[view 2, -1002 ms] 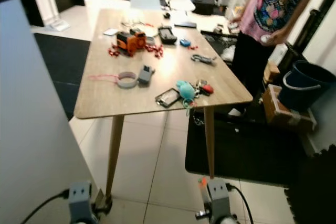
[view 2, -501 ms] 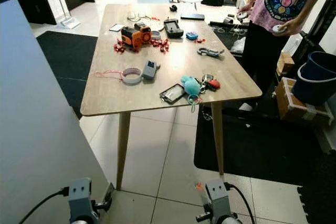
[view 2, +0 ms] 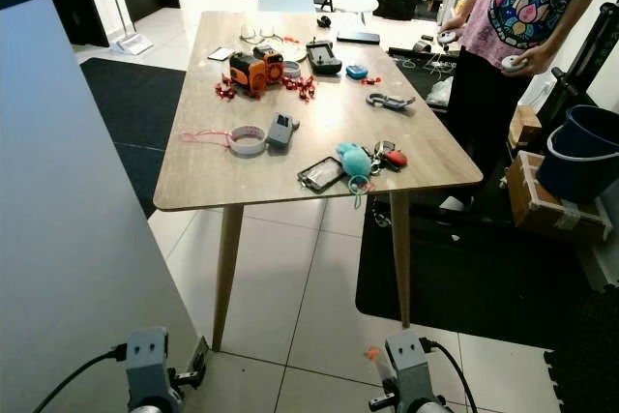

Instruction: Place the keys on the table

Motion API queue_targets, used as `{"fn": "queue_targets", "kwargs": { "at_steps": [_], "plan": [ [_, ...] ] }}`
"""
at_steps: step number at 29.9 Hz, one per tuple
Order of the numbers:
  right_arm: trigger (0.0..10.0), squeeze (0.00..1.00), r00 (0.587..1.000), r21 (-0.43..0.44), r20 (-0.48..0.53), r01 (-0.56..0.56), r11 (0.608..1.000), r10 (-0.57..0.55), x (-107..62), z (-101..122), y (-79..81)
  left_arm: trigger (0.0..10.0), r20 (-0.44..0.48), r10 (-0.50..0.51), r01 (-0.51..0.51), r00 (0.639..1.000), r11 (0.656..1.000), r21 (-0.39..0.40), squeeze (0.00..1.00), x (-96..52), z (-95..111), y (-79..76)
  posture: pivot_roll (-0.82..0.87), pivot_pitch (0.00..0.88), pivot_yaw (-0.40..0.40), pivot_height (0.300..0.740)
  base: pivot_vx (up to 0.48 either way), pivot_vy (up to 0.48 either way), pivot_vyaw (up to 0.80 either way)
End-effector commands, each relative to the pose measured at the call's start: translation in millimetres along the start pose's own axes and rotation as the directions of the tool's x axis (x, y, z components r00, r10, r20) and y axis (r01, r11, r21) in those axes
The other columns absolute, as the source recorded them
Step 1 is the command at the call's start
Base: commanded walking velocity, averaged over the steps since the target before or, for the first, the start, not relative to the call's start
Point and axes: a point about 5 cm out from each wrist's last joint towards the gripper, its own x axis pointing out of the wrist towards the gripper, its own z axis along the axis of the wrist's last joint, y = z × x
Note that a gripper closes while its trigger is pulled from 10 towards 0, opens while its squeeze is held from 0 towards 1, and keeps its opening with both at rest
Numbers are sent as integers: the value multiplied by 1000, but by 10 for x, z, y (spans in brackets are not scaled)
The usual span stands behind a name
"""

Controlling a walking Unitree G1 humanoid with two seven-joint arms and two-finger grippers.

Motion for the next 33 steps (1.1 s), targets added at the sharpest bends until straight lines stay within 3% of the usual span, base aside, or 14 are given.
{"fn": "queue_targets", "kwargs": {
  "at_steps": [1, 11, 22, 27, 30, 33],
  "plan": [
    [10000, 0, 1000, 1, -30, 8, 1000, -8, -17, -63, -8, 10000, -22, 2, -2, 1000, 1000, 8, 0, -23, -59, -1, 45, 49, -63, 740, 0, 0, 0],
    [10000, 0, 999, 11, -50, 16, 1000, -16, -36, -134, 5, 10000, -31, -4, 4, 1000, 1000, 1, 0, -21, -74, -41, 55, 33, -83, 740, 0, 0, 0],
    [10000, 0, 999, 32, -28, 42, 999, -41, -15, -96, 22, 10000, -31, -22, 23, 999, 1000, 21, 0, 50, 10, -84, 30, 18, -50, 740, 0, 0, 0],
    [10000, 0, 998, 45, -46, 55, 997, -53, -25, -133, 16, 10000, 3, 48, -48, 999, 998, -50, 0, 79, 86, -16, 21, 37, -27, 740, 0, 0, 0],
    [10000, 0, 996, 53, -55, 67, 996, -64, -46, -178, 6, 10000, -4, 10, -10, 1000, 1000, 11, 0, 68, 65, -37, 22, 50, -16, 740, 0, 0, 0],
    [10000, 0, 996, 59, -63, 73, 996, -70, -60, -215, 4, 10000, 0, 2, -2, 1000, 1000, 21, 0, 62, 62, -44, 26, 58, -13, 740, 0, 0, 0]
  ]
}}
